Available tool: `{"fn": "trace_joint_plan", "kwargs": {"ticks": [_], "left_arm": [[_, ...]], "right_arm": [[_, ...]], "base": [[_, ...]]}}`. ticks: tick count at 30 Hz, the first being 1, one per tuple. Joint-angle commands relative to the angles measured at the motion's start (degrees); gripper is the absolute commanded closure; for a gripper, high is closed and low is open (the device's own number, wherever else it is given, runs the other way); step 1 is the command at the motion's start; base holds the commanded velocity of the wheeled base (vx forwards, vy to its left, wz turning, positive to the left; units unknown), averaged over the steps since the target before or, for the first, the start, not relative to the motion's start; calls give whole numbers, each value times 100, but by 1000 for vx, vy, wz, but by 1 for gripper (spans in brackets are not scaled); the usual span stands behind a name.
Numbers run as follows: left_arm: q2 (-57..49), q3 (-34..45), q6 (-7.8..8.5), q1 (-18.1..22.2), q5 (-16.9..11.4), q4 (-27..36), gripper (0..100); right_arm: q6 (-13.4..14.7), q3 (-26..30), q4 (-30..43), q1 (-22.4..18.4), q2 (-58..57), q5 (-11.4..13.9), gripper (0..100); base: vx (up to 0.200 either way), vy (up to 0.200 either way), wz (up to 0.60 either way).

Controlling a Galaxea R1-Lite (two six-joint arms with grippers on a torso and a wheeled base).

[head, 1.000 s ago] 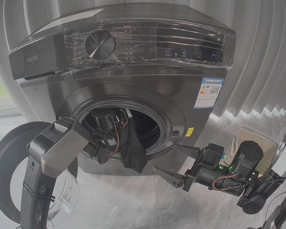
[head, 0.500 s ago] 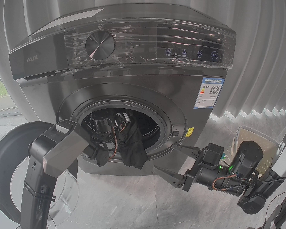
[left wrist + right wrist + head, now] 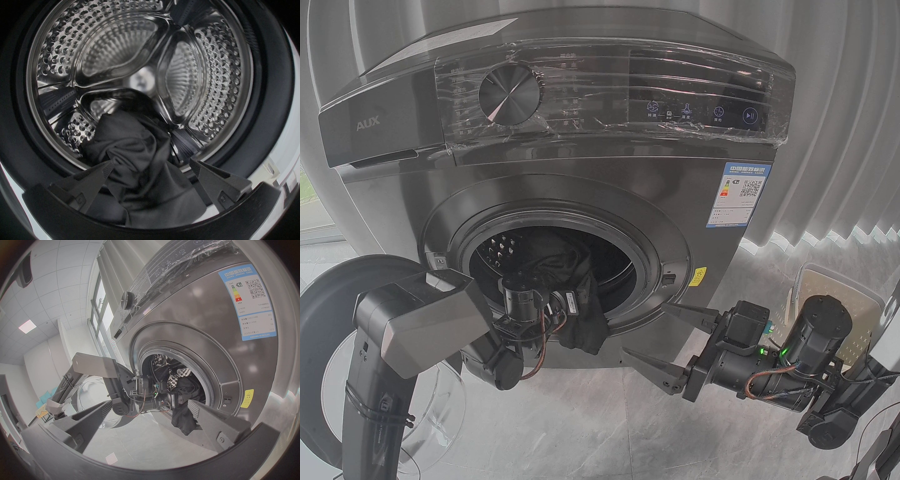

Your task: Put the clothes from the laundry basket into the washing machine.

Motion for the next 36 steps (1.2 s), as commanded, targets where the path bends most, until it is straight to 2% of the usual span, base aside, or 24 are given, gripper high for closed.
{"fn": "trace_joint_plan", "kwargs": {"ticks": [1,8,11,21,22,36], "left_arm": [[-51,242,-30,-149,-47,-21,0],[345,110,-38,-176,-126,-83,0],[661,-180,-56,-185,-126,-136,0],[942,-426,-56,-132,-126,-136,0],[960,-435,-56,-132,-126,-136,100],[881,-778,-56,-97,-126,-180,100]], "right_arm": [[-1,-6,-3,11,13,3,0],[8,-6,-3,11,30,3,0],[8,-6,-3,11,22,3,0],[17,-24,-3,11,22,3,0],[17,-33,-3,20,22,3,0],[17,-86,-3,64,4,3,0]], "base": [[0,0,0],[0,0,0],[0,0,0],[0,0,0],[0,0,0],[0,0,0]]}}
